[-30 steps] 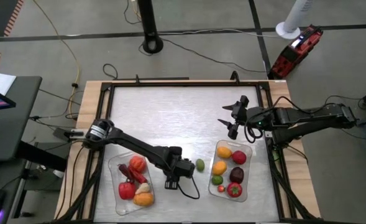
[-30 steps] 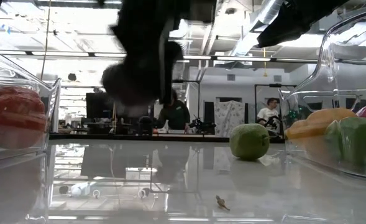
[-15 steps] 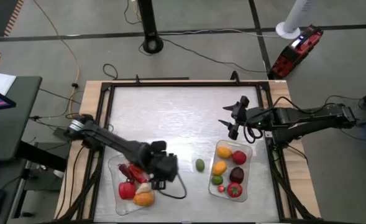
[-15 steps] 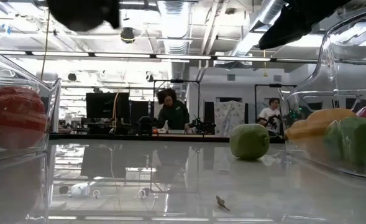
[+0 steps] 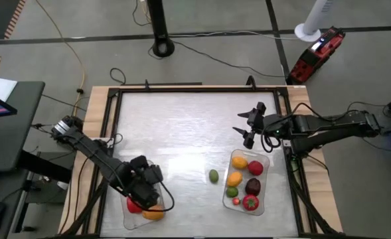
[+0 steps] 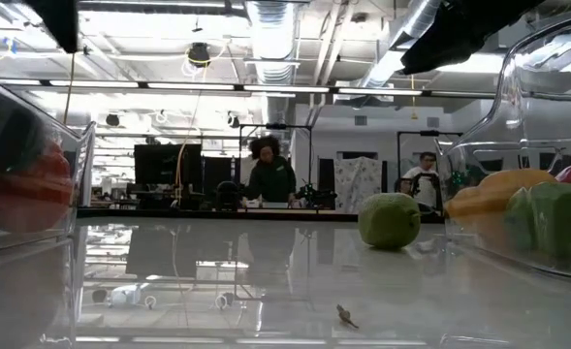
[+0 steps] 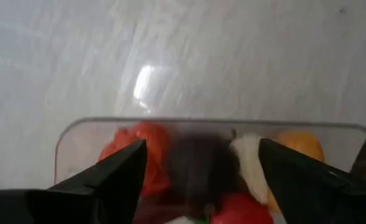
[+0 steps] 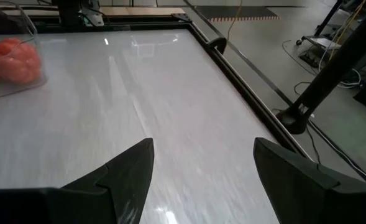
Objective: Sort produce into baskets
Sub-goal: Put the plum into the left transparent bin, then put the lime into the right transparent bin, then return to Home Position
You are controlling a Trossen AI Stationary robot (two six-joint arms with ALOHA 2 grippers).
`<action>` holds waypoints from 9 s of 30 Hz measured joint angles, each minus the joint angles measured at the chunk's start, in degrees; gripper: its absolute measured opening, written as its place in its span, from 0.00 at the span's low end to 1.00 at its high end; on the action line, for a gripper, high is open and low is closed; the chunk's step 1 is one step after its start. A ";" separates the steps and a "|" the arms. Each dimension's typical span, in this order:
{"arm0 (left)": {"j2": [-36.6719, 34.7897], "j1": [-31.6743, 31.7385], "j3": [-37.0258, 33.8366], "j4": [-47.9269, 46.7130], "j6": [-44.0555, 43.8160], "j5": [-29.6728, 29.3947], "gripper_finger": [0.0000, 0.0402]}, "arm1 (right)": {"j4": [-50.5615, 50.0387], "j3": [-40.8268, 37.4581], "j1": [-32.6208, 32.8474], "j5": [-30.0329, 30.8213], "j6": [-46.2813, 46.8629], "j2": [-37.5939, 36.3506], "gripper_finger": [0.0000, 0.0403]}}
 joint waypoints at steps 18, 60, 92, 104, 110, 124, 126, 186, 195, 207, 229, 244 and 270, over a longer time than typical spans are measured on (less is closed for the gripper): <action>12.92 15.09 -0.11 37.21 35.21 -3.95 0.76 | -0.28 0.00 -0.48 0.20 -0.01 0.02 0.75; 30.80 25.33 -0.15 63.35 57.82 9.54 0.50 | 1.42 0.00 -0.87 1.68 -1.25 -0.02 0.75; 22.60 26.45 0.94 75.67 66.05 10.50 0.41 | -5.07 3.50 7.44 9.38 7.54 1.36 0.75; 30.68 25.95 4.69 84.17 63.72 11.06 0.45 | -4.16 3.45 7.39 9.36 5.72 1.36 0.75; 30.00 25.95 5.00 81.30 64.15 9.81 0.66 | -4.24 3.45 7.39 9.36 5.05 1.36 0.75; 12.12 28.73 -11.42 79.00 64.73 3.46 0.66 | 1.92 -6.68 6.31 5.88 3.10 -11.26 0.75; 8.21 29.86 -16.52 82.80 64.60 3.46 0.64 | 4.35 -8.77 5.56 4.13 2.22 -14.31 0.75; -85.14 33.64 -80.56 72.28 53.86 9.33 0.56 | 23.56 -43.08 -13.12 -20.52 11.03 -50.12 0.75; -85.42 33.68 -80.60 72.38 56.26 4.86 0.56 | 23.63 -43.10 -13.18 -16.46 13.79 -50.19 0.75; -85.33 33.68 -80.63 72.71 64.96 3.64 0.56 | 23.28 -43.12 -13.18 -16.46 9.46 -50.12 0.75; -85.33 33.68 -80.72 72.73 65.04 3.59 0.56 | 23.07 -43.19 -13.18 -16.46 9.49 -50.10 0.75; -85.33 33.68 -80.74 72.71 65.04 3.61 0.56 | 23.07 -43.23 -13.18 -16.46 9.49 -50.10 0.75; -85.31 33.68 -80.76 72.72 65.04 3.64 0.56 | 23.05 -43.23 -13.18 -16.46 9.49 -50.10 0.75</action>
